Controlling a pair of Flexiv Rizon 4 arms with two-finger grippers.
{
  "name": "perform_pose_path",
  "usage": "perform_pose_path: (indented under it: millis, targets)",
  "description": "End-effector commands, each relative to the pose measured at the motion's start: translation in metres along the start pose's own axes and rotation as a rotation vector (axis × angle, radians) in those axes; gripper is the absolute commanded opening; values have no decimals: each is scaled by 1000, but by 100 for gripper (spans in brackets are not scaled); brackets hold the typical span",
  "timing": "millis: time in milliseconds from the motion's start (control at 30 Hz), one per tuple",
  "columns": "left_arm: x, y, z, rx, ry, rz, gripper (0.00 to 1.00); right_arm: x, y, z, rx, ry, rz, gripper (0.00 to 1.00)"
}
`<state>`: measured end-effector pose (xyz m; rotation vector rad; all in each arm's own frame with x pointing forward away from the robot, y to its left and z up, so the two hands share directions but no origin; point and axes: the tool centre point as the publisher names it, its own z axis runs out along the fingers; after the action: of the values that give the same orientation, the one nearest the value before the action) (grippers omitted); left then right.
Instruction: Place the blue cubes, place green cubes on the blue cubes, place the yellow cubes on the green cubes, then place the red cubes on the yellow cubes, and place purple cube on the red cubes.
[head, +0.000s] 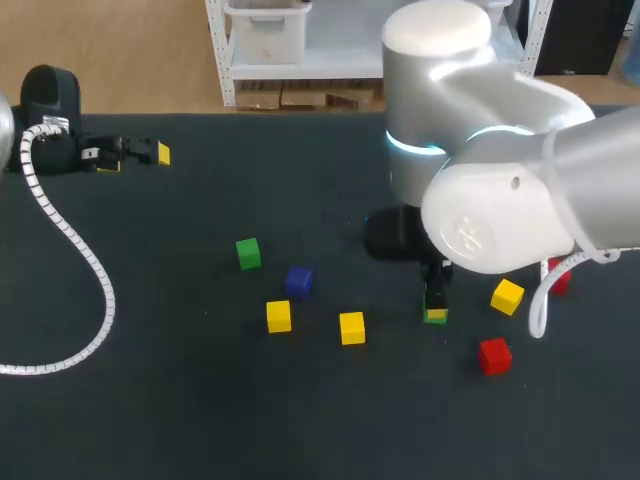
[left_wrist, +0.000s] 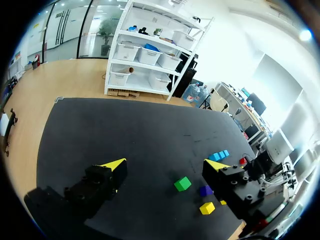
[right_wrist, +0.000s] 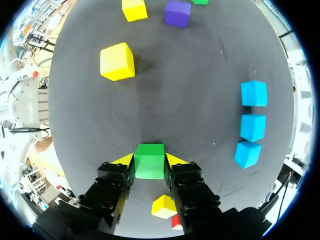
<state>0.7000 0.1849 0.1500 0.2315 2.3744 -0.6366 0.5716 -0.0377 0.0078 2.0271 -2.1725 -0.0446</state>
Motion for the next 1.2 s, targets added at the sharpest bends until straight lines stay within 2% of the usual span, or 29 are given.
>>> perform_pose_path:
  millis: [33,200,233,433,867,1200]
  targets:
    - [0,0,0,0,0,0,100,-2,5,-20,12,15,-13,0]
    - [0,0,0,0,0,0,100,-4,1,-41,15,22,-38,0]
    - [0,0,0,0,0,0,100,-5,0,-46,15,45,-31,0]
    - [0,0,0,0,0,0,100,-8,-10,-59,30,54,-36,0]
    - [0,0,0,0,0,0,100,-2,-66,-62,29,40,-51,0]
    - [0,0,0,0,0,0,100,-9,-93,-56,19,23,-71,0]
